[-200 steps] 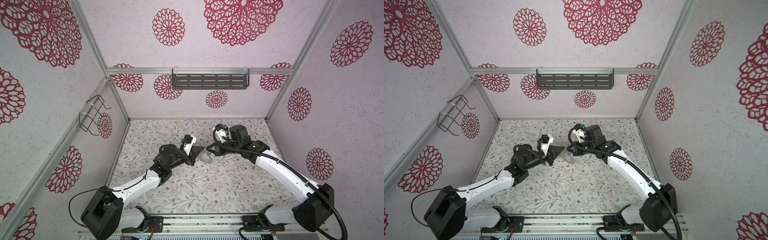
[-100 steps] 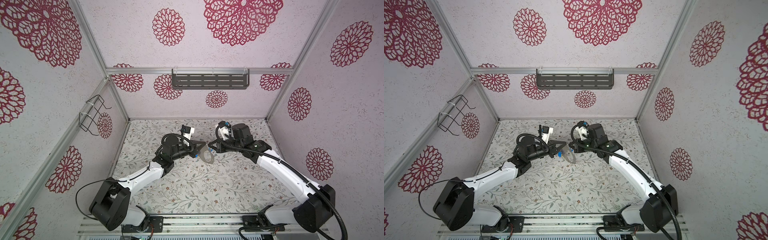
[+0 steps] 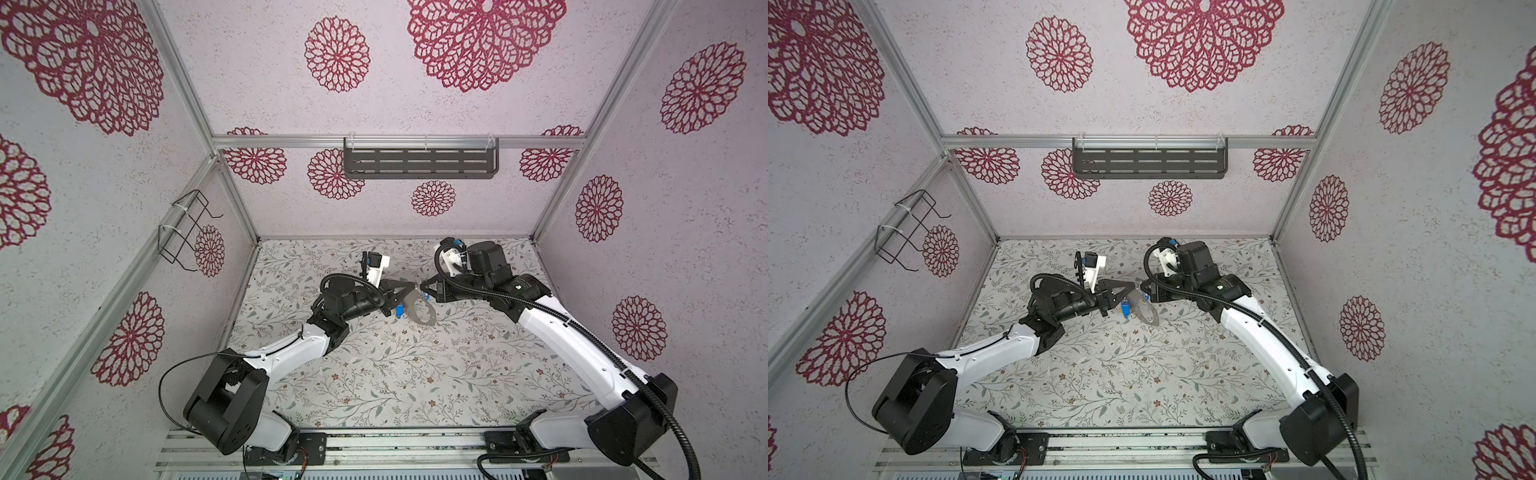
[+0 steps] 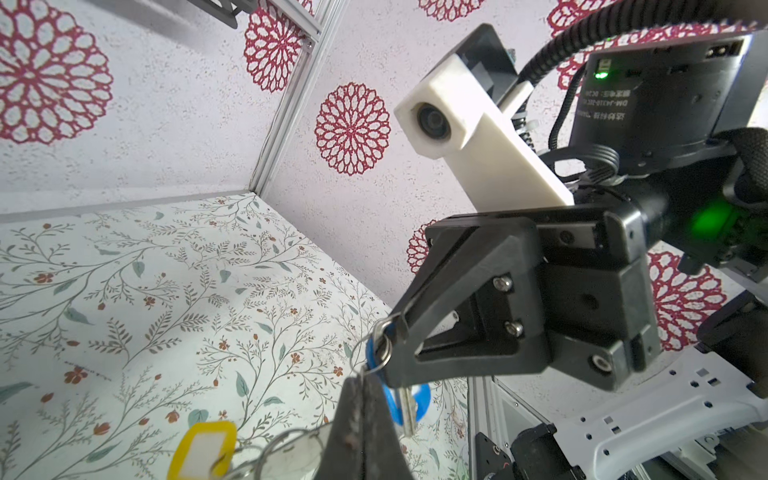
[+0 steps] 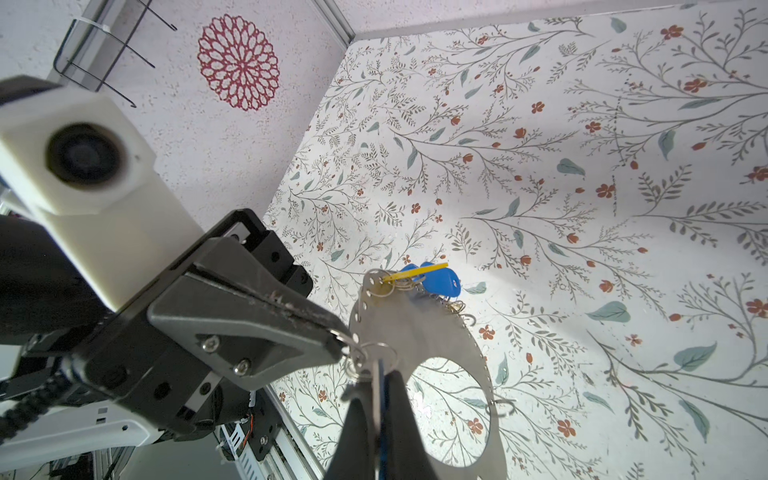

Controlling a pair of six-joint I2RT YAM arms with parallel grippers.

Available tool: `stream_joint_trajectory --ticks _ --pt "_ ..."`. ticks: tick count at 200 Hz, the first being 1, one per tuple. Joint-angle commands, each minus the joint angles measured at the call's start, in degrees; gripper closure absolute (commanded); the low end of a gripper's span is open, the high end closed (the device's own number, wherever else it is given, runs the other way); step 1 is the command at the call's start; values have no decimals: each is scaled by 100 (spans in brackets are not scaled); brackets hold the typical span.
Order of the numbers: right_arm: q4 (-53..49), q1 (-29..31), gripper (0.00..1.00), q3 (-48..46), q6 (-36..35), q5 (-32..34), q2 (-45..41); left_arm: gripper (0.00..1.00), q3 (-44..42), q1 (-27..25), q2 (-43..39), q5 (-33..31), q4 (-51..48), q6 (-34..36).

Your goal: Remove the keys from the keyring

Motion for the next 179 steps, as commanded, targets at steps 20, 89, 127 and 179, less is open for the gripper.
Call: stream_joint_trajectory --ticks 20,89,127,179 --pt "-175 65 100 484 -224 610 81 100 197 -95 -109 -99 -676 810" --pt "-606 285 100 1064 -328 856 371 100 565 -402 -76 -304 -1739 1588" --pt "-730 343 100 1251 -270 1026 508 100 505 -640 -209 -604 -1871 2287" --pt "-1069 162 100 1314 60 1544 759 100 -327 -850 -619 -858 -725 3478"
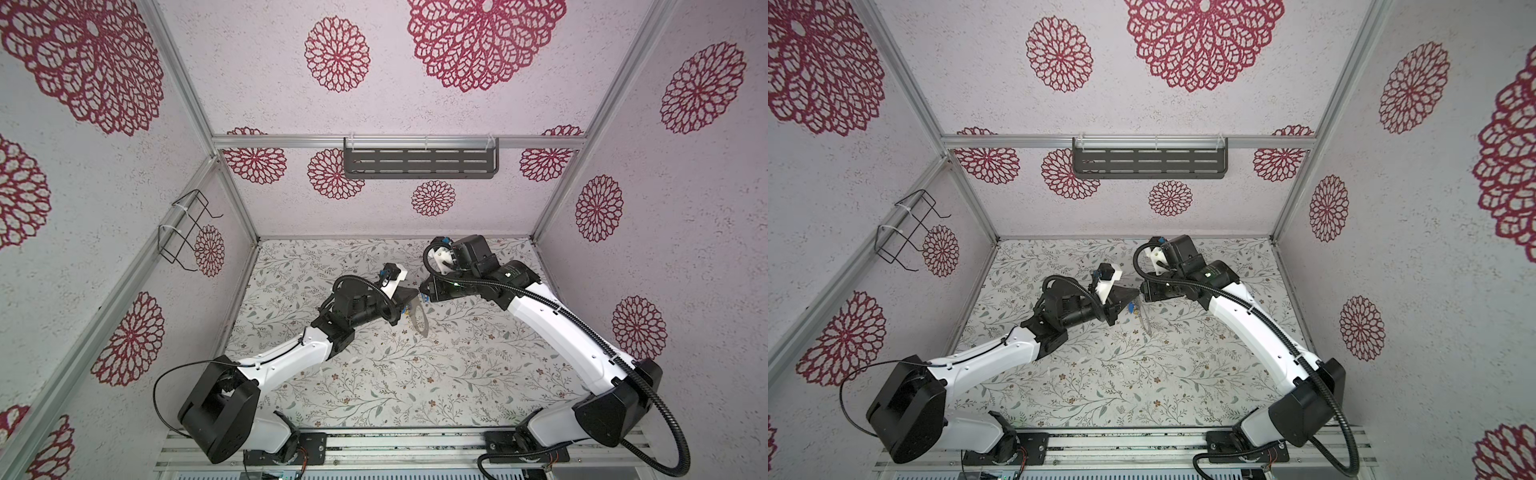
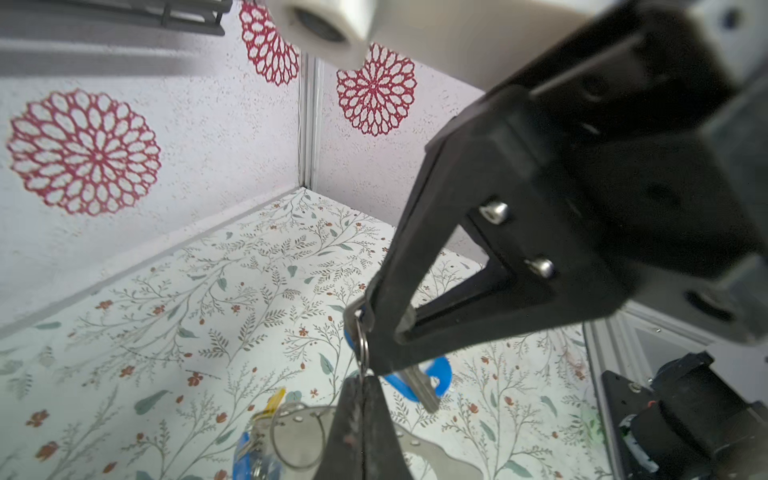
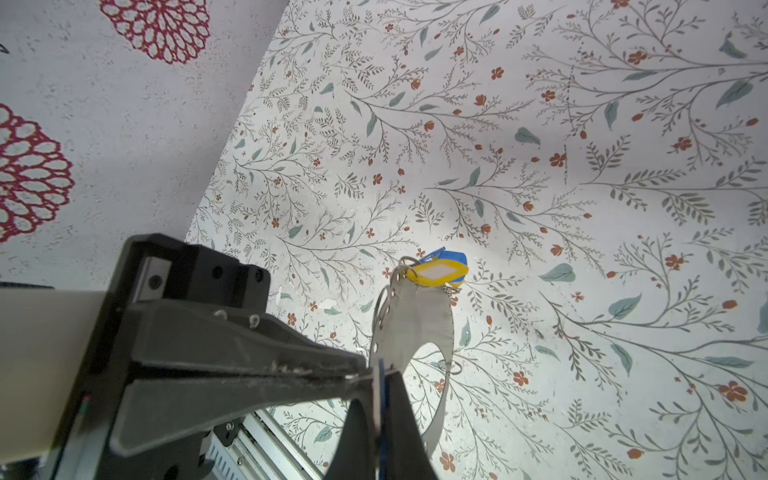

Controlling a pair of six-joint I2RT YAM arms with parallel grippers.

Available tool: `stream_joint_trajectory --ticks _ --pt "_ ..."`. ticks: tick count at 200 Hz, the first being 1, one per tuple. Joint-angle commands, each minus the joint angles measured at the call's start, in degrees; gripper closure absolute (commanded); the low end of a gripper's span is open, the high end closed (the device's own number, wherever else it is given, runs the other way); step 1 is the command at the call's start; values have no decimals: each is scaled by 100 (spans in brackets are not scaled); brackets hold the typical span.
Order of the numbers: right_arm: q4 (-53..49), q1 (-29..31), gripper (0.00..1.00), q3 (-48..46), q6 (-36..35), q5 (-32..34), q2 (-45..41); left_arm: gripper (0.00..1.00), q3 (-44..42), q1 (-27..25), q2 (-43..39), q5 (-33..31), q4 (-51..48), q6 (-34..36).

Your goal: Remove the keys from the keyring

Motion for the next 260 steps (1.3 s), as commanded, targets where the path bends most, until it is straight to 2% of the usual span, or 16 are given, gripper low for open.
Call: stream_joint_trajectory --ticks 1,22,67,124,179,216,260 --pt "352 -227 100 261 253 657 127 100 -355 -202 -265 203 491 827" --pt "312 -307 100 169 286 631 234 100 -537 -204 -388 203 783 1094" --pt "408 -403 100 -133 267 480 239 100 -602 -208 -504 131 1004 1188" --pt "593 -655 100 -756 253 274 62 100 -708 -89 -578 140 1568 888" --pt "883 -712 100 -1239 283 44 -123 100 -822 112 -550 -28 2441 -82" --pt "1244 -716 100 -1528 405 -234 -337 100 -931 123 -486 -854 2963 -1163" --pt "1404 -714 100 -1624 480 -343 -494 100 -875 73 -184 -621 3279 -1459"
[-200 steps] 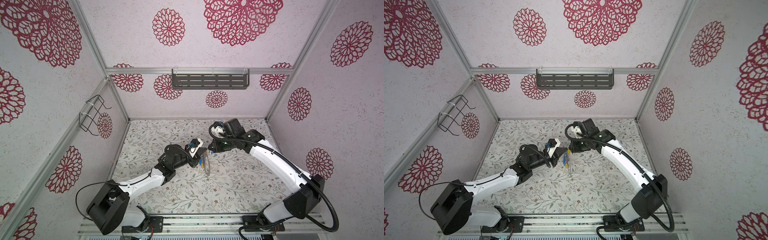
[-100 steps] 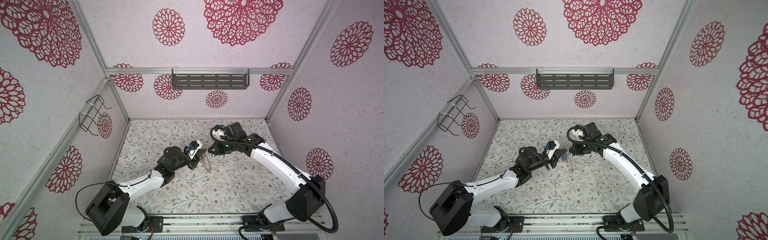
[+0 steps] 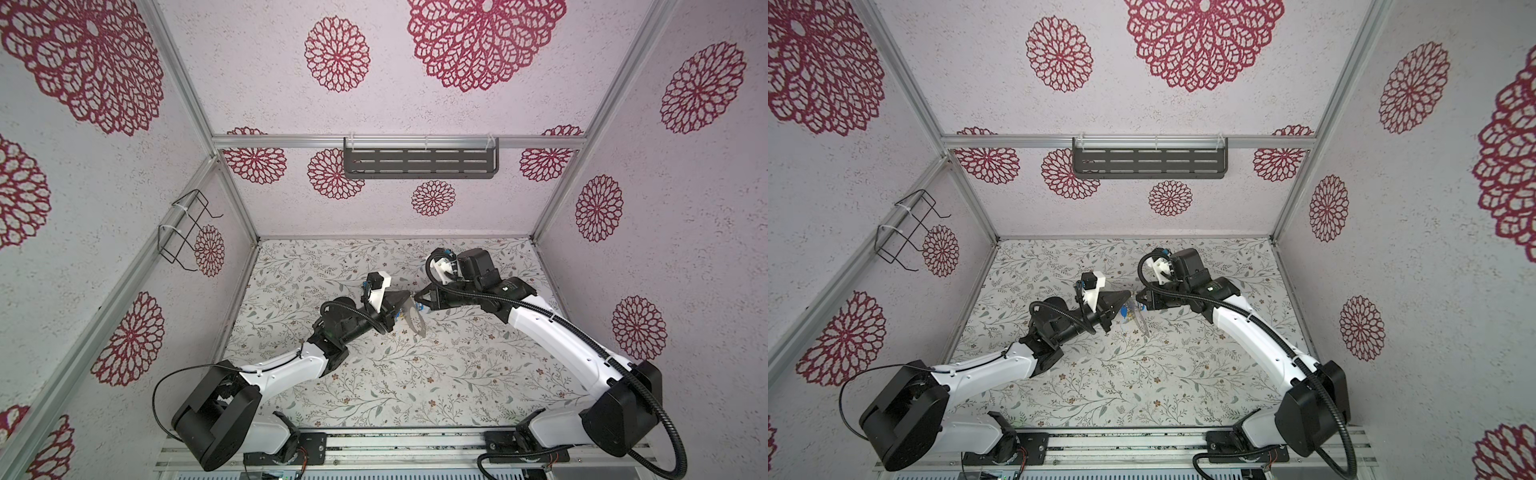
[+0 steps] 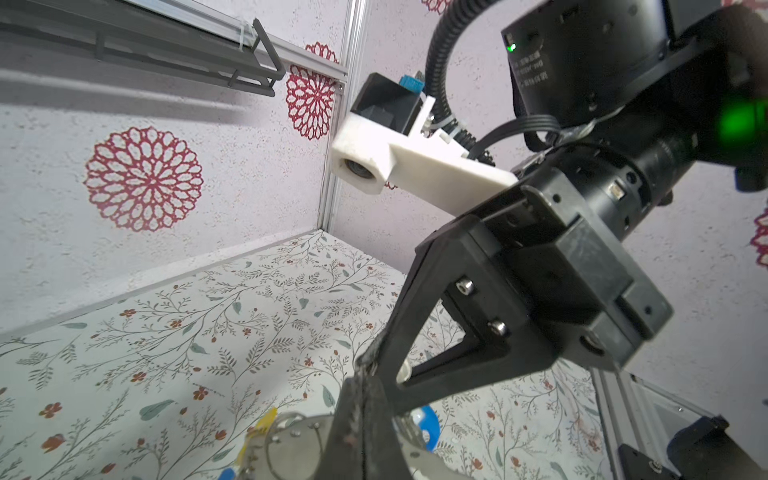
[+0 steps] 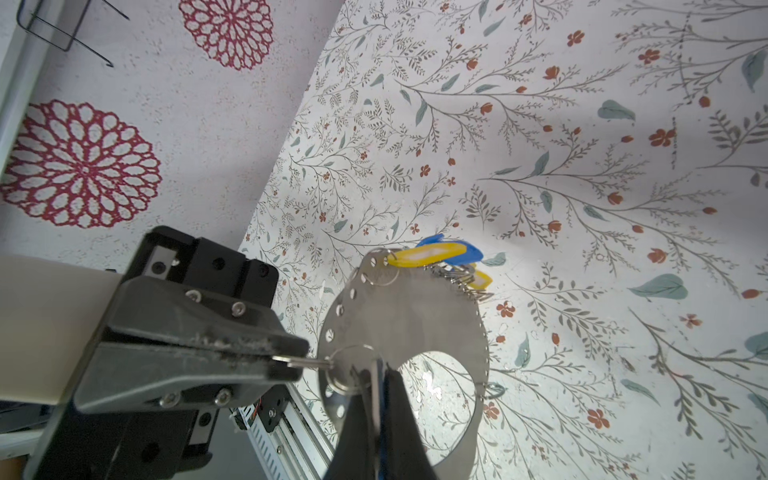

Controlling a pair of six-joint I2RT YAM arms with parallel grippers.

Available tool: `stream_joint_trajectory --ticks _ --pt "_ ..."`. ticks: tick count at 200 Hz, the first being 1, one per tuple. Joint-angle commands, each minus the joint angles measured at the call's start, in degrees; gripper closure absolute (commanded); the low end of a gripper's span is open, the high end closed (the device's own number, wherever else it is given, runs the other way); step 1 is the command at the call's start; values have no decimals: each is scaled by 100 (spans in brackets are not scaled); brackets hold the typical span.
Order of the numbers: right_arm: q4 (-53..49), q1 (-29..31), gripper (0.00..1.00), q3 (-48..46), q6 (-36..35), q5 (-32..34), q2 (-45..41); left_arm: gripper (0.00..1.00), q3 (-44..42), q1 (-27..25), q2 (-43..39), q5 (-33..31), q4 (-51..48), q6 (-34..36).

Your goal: Remove the keys from the keyring

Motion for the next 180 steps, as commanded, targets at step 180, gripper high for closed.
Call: stream_joint_trajectory --ticks 180 --pt "540 -377 90 -516 278 1260 -1069 100 1017 286 9 -328 -330 -2412"
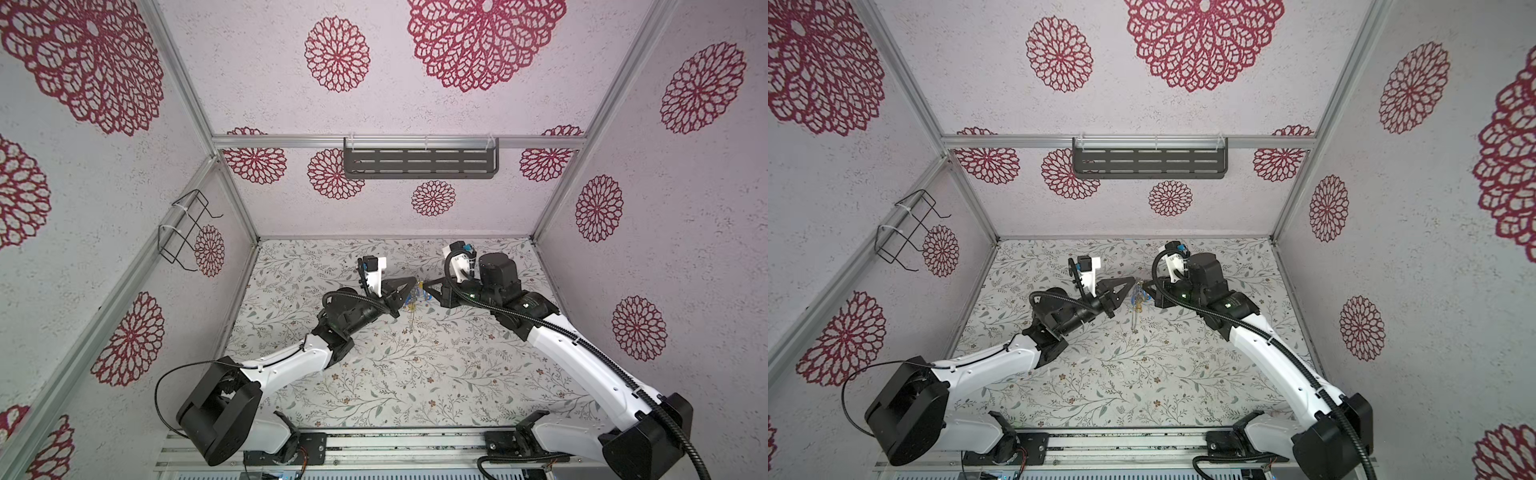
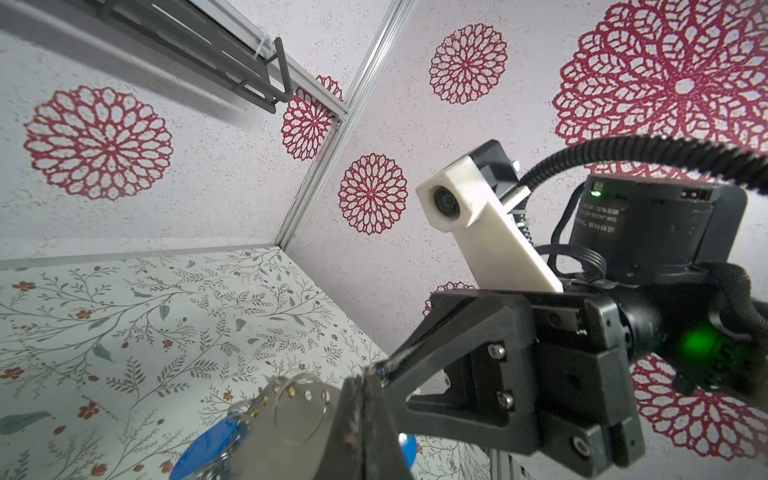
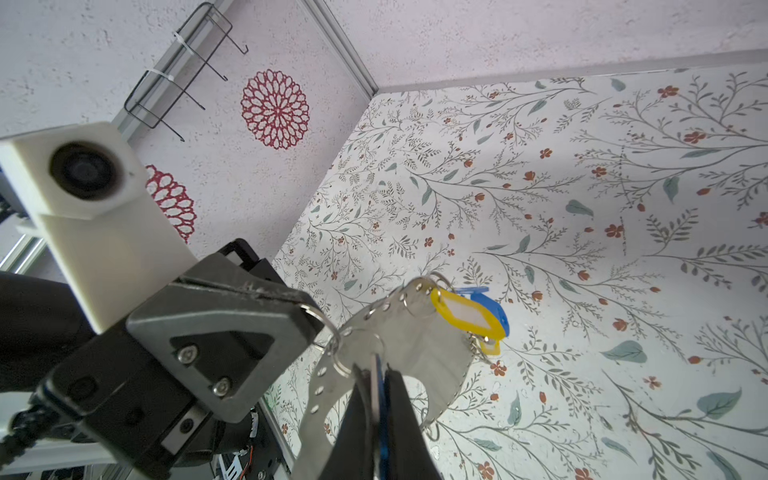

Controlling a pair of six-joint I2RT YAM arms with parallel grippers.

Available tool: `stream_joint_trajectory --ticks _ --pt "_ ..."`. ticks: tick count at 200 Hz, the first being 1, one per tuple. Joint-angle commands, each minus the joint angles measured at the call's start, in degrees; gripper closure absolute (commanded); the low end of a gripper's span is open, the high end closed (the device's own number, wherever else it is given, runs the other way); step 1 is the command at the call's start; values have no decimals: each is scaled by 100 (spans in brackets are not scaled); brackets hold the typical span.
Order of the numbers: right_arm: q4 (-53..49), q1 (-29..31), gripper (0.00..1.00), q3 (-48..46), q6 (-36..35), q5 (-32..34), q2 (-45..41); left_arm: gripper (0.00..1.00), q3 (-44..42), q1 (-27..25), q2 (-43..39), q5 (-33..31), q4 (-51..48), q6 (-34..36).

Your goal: Remove the keys from the keyring

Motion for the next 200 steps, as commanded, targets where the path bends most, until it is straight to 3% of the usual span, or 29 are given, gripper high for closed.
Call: stream_joint_trajectory --ticks 1,43,65,75,155,200 --pt "-594 -255 90 169 114 926 -118 100 271 307 -136 -249 -50 -336" --pt "-1166 -251 91 634 -60 1160 97 100 438 341 -63 58 -588 -149" --pt "-1272 -250 96 823 -104 1135 199 100 713 387 125 318 -1076 -245" --pt "-1270 -256 100 861 -112 1120 230 100 730 393 174 372 -1046 -299" --pt "-1357 -226 100 1091 -285 1080 317 100 730 448 265 505 -1099 -79" --pt "-1647 -220 100 1515 -545 1189 390 100 747 446 358 937 -1300 273"
